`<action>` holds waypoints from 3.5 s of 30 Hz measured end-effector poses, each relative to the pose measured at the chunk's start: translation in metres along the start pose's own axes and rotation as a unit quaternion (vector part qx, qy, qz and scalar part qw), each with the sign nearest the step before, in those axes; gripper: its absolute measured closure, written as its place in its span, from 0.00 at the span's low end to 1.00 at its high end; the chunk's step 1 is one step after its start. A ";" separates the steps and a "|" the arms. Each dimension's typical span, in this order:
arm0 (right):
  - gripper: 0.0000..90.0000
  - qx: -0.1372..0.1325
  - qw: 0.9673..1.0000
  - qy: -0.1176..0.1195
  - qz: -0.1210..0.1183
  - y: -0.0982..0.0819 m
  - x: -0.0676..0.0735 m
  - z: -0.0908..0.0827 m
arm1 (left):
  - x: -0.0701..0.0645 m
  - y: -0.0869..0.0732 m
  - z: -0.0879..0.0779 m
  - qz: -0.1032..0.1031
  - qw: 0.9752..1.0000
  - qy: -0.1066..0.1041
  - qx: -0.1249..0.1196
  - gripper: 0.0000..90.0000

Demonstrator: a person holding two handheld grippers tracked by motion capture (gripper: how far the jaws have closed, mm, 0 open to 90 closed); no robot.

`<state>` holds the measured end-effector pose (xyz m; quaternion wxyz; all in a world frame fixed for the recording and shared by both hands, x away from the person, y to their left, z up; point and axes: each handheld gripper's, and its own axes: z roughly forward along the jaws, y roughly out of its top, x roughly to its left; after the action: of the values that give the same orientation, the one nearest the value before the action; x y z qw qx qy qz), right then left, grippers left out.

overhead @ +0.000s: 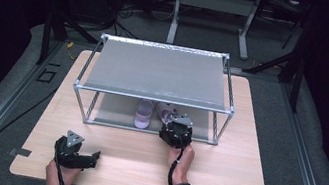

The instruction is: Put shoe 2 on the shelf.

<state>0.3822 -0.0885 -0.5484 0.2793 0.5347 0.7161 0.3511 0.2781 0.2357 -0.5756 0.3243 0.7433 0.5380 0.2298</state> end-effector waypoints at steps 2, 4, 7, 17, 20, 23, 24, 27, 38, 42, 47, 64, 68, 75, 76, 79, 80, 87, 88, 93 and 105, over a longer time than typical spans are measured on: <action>0.42 0.001 1.000 -0.004 0.001 0.001 0.000 0.003 | 0.000 0.000 0.000 0.000 1.000 0.000 0.000 0.01; 0.42 0.003 1.000 -0.003 0.001 0.003 0.001 0.007 | 0.000 0.000 0.000 -0.001 1.000 0.000 -0.001 0.02; 0.42 0.004 1.000 -0.012 0.004 0.006 0.004 0.012 | 0.000 0.000 0.000 -0.002 1.000 0.001 0.000 0.02; 0.41 0.021 0.999 -0.036 0.005 0.013 0.010 0.030 | 0.000 0.000 0.000 -0.002 1.000 0.002 0.000 0.02; 0.36 0.026 0.999 -0.040 0.001 0.014 0.011 0.031 | 0.000 0.000 -0.001 -0.004 1.000 0.002 -0.001 0.02; 0.22 0.031 0.999 -0.028 0.007 0.013 0.008 0.028 | 0.000 0.000 -0.001 -0.003 1.000 0.001 0.000 0.02; 0.21 0.029 0.999 -0.025 0.009 0.013 0.007 0.026 | 0.000 0.000 -0.001 -0.003 1.000 0.001 0.000 0.02; 0.19 0.020 1.000 -0.003 0.005 0.013 0.003 0.017 | 0.000 0.000 -0.001 -0.003 1.000 0.001 0.000 0.02; 0.33 0.014 0.998 0.067 0.003 0.003 -0.020 -0.019 | 0.000 0.000 0.000 -0.004 1.000 0.003 -0.001 0.02; 0.41 0.026 0.995 0.095 0.016 0.003 -0.028 -0.020 | 0.000 0.000 0.000 -0.004 1.000 0.003 -0.001 0.02; 0.48 0.032 0.995 0.098 0.012 0.006 -0.025 -0.018 | 0.000 0.000 -0.001 -0.004 1.000 0.003 0.000 0.02; 0.61 0.022 0.992 0.113 0.045 0.003 -0.021 -0.015 | 0.000 0.000 0.000 -0.004 1.000 0.003 -0.001 0.02; 0.61 0.023 0.991 0.116 0.056 0.003 -0.020 -0.012 | 0.000 0.000 0.000 -0.004 1.000 0.002 -0.001 0.02; 0.64 0.017 0.991 0.120 0.060 0.007 -0.018 -0.005 | 0.000 0.000 0.000 -0.005 1.000 0.003 -0.001 0.02; 0.64 0.013 0.991 0.119 0.060 0.007 -0.017 -0.004 | 0.000 0.000 0.000 -0.005 1.000 0.003 -0.001 0.02; 0.68 0.011 0.993 0.109 0.052 0.009 -0.012 -0.001 | 0.000 0.000 0.000 -0.006 1.000 0.004 -0.001 0.02; 0.68 0.014 0.993 0.107 0.051 0.010 -0.011 0.001 | 0.000 0.000 0.000 -0.006 1.000 0.003 -0.001 0.02; 0.69 0.019 0.994 0.100 0.045 0.012 -0.013 0.004 | 0.000 0.000 0.000 -0.005 1.000 0.003 0.000 0.02; 0.69 0.022 0.994 0.101 0.047 0.013 -0.013 0.004 | 0.000 0.000 0.000 -0.005 1.000 0.004 0.000 0.02; 0.69 0.018 0.992 0.115 0.044 0.014 -0.016 0.009 | 0.000 0.000 0.000 -0.005 1.000 0.004 0.000 0.02; 0.66 0.022 0.993 0.111 0.038 0.015 -0.015 0.011 | 0.000 0.000 0.000 -0.006 1.000 0.005 -0.001 0.02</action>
<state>0.4028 -0.0980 -0.5425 0.1731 0.5249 0.7295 0.4028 0.2777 0.2358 -0.5755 0.3239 0.7385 0.5439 0.2321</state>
